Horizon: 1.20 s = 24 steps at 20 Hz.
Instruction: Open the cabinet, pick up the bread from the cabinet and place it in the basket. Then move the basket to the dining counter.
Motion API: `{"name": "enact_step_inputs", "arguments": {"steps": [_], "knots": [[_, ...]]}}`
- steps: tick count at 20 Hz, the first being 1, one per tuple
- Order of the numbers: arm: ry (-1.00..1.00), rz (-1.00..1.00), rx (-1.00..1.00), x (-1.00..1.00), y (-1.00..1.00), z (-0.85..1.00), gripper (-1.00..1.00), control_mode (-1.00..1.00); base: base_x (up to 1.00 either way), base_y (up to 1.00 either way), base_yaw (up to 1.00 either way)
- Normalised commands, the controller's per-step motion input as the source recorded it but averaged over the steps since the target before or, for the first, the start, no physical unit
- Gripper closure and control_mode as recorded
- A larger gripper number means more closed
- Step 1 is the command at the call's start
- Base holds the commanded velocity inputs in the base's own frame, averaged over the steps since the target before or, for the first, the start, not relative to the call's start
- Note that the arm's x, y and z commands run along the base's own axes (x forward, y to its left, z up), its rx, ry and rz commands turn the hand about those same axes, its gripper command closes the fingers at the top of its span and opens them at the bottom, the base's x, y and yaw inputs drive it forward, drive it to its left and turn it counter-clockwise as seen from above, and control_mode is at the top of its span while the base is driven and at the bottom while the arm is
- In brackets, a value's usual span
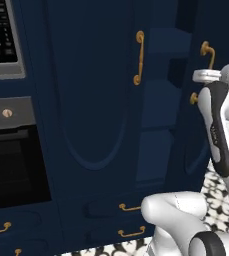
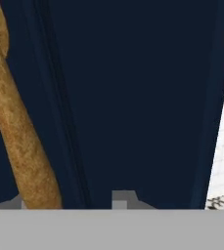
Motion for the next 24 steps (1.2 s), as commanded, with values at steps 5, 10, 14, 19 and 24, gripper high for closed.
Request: {"name": "enact_step_inputs", "arguments": {"steps": [5, 10, 14, 19, 24], "knots": [[0.0, -0.01, 0.0, -0.69, -1.0, -0.06, 1.0, -1.0, 0.0, 0.0, 0.0], [0.0, -0.03, 0.0, -0.66, -1.0, -0.05, 1.0, -1.0, 0.0, 0.0, 0.0], [0.0, -0.04, 0.0, -0.61, -1.0, -0.07, 1.0, -1.0, 0.0, 0.0, 0.0], [0.0, -0.05, 0.0, -0.59, -1.0, -0.07, 1.0, -1.0, 0.0, 0.0, 0.0], [-0.06, -0.07, 0.0, -0.62, -1.0, -0.06, 1.0, -1.0, 0.0, 0.0, 0.0]]}}
